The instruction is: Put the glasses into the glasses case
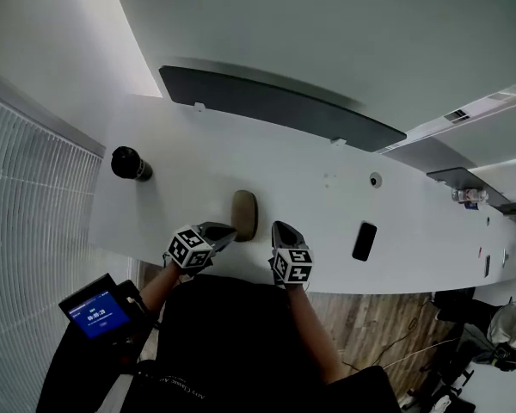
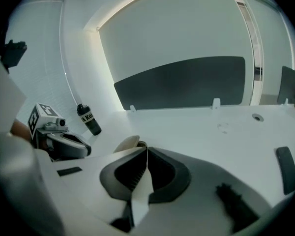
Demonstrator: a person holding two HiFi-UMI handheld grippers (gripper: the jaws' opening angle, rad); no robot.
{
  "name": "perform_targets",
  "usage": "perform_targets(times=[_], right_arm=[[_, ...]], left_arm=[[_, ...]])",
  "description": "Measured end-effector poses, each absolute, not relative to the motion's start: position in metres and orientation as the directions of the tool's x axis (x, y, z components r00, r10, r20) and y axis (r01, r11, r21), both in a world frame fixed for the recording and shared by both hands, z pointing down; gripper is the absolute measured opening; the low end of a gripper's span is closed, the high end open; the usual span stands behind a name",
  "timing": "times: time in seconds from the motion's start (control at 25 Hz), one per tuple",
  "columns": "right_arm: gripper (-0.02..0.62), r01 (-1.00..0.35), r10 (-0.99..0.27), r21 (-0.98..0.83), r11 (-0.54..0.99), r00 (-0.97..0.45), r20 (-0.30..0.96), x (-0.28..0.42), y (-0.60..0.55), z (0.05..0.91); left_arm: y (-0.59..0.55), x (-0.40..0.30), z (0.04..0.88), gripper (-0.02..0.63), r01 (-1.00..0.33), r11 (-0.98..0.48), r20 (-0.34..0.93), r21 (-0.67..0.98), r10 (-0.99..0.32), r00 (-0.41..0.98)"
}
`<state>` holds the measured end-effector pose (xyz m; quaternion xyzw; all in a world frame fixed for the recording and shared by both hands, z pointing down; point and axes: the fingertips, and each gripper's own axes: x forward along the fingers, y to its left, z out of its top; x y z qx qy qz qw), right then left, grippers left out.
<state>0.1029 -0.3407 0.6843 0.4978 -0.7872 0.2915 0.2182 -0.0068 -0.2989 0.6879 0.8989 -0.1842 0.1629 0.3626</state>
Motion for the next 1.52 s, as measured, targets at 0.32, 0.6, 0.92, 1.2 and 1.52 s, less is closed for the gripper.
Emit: perform_targets(times=[0.32,0.6,0.92,1.2,1.52], right_arm=[[0.008,-0.922,-0.643,-0.255,0.29,-0.385,0.662,0.192,-0.286,0.69],[0.006,-0.851,-0.603,-0.232,0.471,-0.502,0.62,0.14,-0.29,0.686],[0.006,-0.776,-0.53,-0.234,0.586,-0.585,0.613,0.116,-0.284,0.683],[0.006,-0.77,-0.512,-0.223,0.598,-0.581,0.633,0.113,-0.285,0.691],[0.006,-0.766,-0.512,-0.228,0.602,-0.589,0.625,0.111,-0.288,0.693]], left_arm=[[-0.295,-0.007,0.63,0.008,-0.578,-0.622,0.324,0.528,-0.482,0.814],[-0.316,-0.01,0.627,0.008,-0.637,-0.598,0.345,0.487,-0.538,0.769],[-0.311,-0.012,0.633,0.008,-0.653,-0.569,0.358,0.499,-0.551,0.754],[-0.307,-0.01,0.639,0.008,-0.647,-0.572,0.374,0.504,-0.531,0.76],[-0.303,-0.002,0.641,0.008,-0.637,-0.594,0.386,0.491,-0.507,0.771]])
